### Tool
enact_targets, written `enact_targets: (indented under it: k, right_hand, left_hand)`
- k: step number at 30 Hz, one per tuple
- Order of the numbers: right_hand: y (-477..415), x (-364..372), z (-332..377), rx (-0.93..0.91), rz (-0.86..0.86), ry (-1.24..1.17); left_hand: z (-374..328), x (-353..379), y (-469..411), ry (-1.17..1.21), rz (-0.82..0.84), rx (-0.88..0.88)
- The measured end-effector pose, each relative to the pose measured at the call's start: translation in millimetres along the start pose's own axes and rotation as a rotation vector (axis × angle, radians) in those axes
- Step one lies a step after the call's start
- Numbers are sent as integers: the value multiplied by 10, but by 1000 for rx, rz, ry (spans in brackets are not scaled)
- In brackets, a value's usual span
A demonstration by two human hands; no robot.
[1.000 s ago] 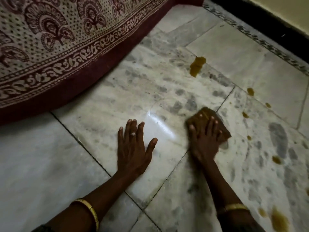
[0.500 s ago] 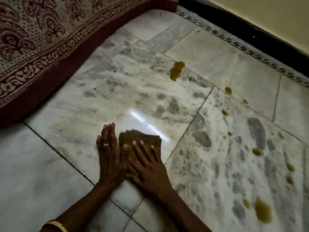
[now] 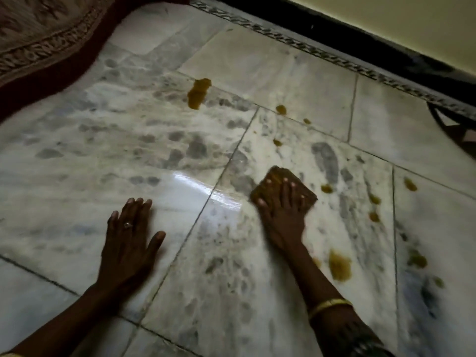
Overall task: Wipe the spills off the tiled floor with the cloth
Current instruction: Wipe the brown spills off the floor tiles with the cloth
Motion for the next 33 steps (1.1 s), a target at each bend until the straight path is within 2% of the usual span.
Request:
enact_targets:
  k: [3,6,8,11,13,16,20,23,25,27,30,33]
  right_hand:
    - [-137,196,424,-133,22,-16]
    - [352,343,677,-364,33,-23]
    - [901,373,631,-448,62,-29]
    - [1683,229,273,-499,53,46]
    - [2095,55,-133,-472,6,107]
    - [2438,-288,-782,-297,-90,168]
    - [2074,-606,-1353,97,-195,68]
    - [1379,-725,-1380,342,-299,-75]
    - [930,-656,-1133,308,-304,-114]
    - [759,-523,-793,183,-262,-99]
    - [1055,-336,-455,-20,-145,-40]
    - [1598,-298,-546,-119,-111,61]
  left_hand:
    - [-14,15,-17,-28,35,-4]
    - [-66,58,-40,-7,82,-26]
    - [-202,65,-75,23,105,-16]
    - [-594,38,-152,-1,104,109]
    - [-893,38,-174,-58,95,236]
    - [-1279,112,-157,-138,133,384]
    - [-1432,195,-162,-169,175,319]
    - [-1541,152,-200,-223,163,333]
    - [-1609,112,-268,-232,136,329]
    - [-1740,127,-326,-183,158,270]
    - [-2026,174,-399,-67,213,113]
    - [-2425,226,-524,-8,204,149]
Point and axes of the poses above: each hand's wrist, its own y-axis away from the middle knuckle, its own x-axis out of the palm, z = x × y, the point moved 7 cm from there along -y, towards the middle knuckle, and after that the axes turned 14 degrees about -y, right-handed, at the moved point
